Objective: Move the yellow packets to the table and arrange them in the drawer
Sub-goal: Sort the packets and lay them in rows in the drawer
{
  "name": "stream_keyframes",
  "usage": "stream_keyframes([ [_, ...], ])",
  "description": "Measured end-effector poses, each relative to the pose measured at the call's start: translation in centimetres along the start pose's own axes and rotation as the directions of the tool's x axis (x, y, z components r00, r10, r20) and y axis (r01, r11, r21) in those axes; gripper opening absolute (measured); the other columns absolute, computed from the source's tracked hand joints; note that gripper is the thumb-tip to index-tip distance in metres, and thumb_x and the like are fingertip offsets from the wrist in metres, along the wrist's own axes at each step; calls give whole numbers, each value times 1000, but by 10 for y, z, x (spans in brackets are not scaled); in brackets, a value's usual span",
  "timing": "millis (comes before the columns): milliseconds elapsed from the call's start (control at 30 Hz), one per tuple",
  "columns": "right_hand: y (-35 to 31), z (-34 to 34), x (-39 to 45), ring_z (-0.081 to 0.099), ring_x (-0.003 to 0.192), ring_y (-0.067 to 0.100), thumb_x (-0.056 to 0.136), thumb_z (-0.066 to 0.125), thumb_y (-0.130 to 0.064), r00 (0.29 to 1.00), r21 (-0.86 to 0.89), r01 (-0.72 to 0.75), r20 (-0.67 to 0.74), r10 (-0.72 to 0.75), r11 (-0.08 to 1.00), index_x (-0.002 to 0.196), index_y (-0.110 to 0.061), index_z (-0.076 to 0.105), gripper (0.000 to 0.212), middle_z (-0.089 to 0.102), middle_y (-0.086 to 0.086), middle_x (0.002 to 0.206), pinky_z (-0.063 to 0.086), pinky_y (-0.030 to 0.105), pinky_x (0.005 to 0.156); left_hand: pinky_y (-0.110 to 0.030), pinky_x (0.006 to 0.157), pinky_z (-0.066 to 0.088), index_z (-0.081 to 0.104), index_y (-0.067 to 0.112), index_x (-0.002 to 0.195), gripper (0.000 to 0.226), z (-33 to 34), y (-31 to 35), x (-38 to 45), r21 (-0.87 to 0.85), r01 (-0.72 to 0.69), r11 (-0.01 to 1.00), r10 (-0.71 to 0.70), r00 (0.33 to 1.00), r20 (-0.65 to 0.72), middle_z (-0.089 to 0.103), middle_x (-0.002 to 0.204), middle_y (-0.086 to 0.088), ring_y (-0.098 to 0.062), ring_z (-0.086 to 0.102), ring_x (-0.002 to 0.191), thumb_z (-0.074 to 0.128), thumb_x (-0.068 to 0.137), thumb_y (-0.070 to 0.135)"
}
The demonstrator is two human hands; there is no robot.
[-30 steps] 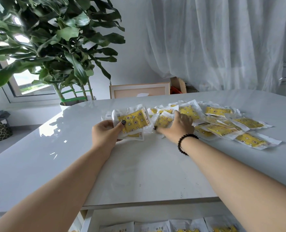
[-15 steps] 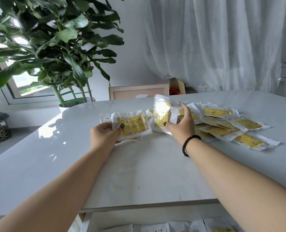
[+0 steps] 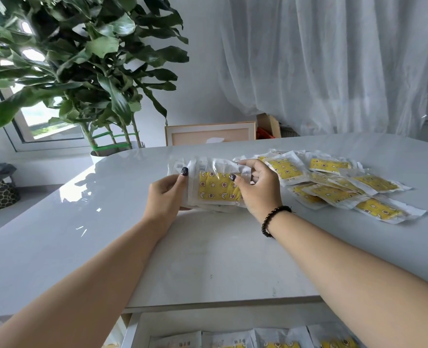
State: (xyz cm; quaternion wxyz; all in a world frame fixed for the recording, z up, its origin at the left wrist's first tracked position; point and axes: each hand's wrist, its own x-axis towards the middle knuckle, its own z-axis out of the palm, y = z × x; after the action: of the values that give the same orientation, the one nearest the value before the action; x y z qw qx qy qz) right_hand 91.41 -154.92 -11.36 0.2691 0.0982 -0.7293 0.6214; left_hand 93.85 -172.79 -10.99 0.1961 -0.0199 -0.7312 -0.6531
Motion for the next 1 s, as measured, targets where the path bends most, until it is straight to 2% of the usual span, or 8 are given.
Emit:
stream_keyframes([
  [67, -1, 1, -2, 62, 83, 8, 82, 68, -1, 999, -22, 16, 42, -15, 1000, 95, -20, 63, 24, 63, -11, 92, 51, 13, 68, -37, 70, 60, 73, 14, 86, 6, 1, 2, -2, 53, -38, 998, 36, 998, 51, 73, 80, -7, -20, 69, 73, 72, 85, 20],
  [200, 1, 4, -5, 50, 106, 5, 74, 77, -12, 985, -179, 104, 154, -77, 978, 108, -20, 62, 38, 57, -9, 111, 41, 18, 92, -11, 60, 50, 71, 17, 83, 19, 2, 2, -5, 237, -115, 965, 91, 990, 108, 71, 75, 7, 3, 63, 63, 81, 72, 4],
  [300, 2, 4, -7, 38, 122, 9, 72, 79, -14, 966, -230, 152, 238, -96, 961, 129, -21, 50, 64, 45, -3, 129, 27, 17, 102, -16, 63, 52, 71, 23, 78, 22, 2, -1, -3, 299, -144, 943, 117, 987, 108, 71, 76, 9, -2, 64, 66, 81, 71, 5],
  [433, 1, 1, -6, 49, 113, 16, 71, 80, -16, 941, -361, 294, 273, -201, 885, 120, -17, 60, 53, 49, 1, 117, 36, 21, 98, -25, 70, 55, 67, 37, 70, 30, 4, -4, -1, 408, -210, 888, 179, 977, 113, 72, 79, 10, -5, 67, 73, 83, 66, 12],
  [533, -4, -3, -8, 54, 103, 19, 68, 82, -19, 924, -436, 369, 263, -276, 821, 113, -17, 66, 48, 48, 1, 112, 48, 33, 91, -34, 76, 55, 74, 25, 86, 25, 5, -1, -4, 474, -229, 850, 202, 974, 107, 73, 94, 5, -21, 68, 83, 80, 62, 27],
  [700, -15, -9, -19, 57, 96, 25, 69, 82, -23, 904, -581, 427, 282, -321, 693, 105, -17, 67, 40, 52, 4, 111, 52, 34, 79, -20, 66, 45, 69, 26, 77, 19, 6, 2, -12, 540, -179, 823, 148, 984, 101, 66, 74, 14, -15, 61, 73, 82, 69, 16],
  [867, -65, -26, -20, 53, 99, 24, 88, 61, -31, 820, -719, 529, 570, -52, 452, 94, -17, 56, 16, 62, 1, 101, 45, 32, 78, -27, 68, 47, 68, 17, 70, 12, 5, 11, -34, 567, -129, 814, 95, 991, 89, 67, 73, 3, -25, 65, 79, 77, 71, 10],
  [1000, -95, -44, -24, 60, 93, 28, 92, 55, -23, 702, -726, 615, 682, 205, 307, 90, -14, 50, 10, 60, 8, 101, 46, 33, 71, -25, 75, 48, 74, 17, 90, 16, 8, 30, -69, 548, -233, 803, 147, 969, 196, 70, 87, 7, -18, 64, 86, 76, 75, 16],
])
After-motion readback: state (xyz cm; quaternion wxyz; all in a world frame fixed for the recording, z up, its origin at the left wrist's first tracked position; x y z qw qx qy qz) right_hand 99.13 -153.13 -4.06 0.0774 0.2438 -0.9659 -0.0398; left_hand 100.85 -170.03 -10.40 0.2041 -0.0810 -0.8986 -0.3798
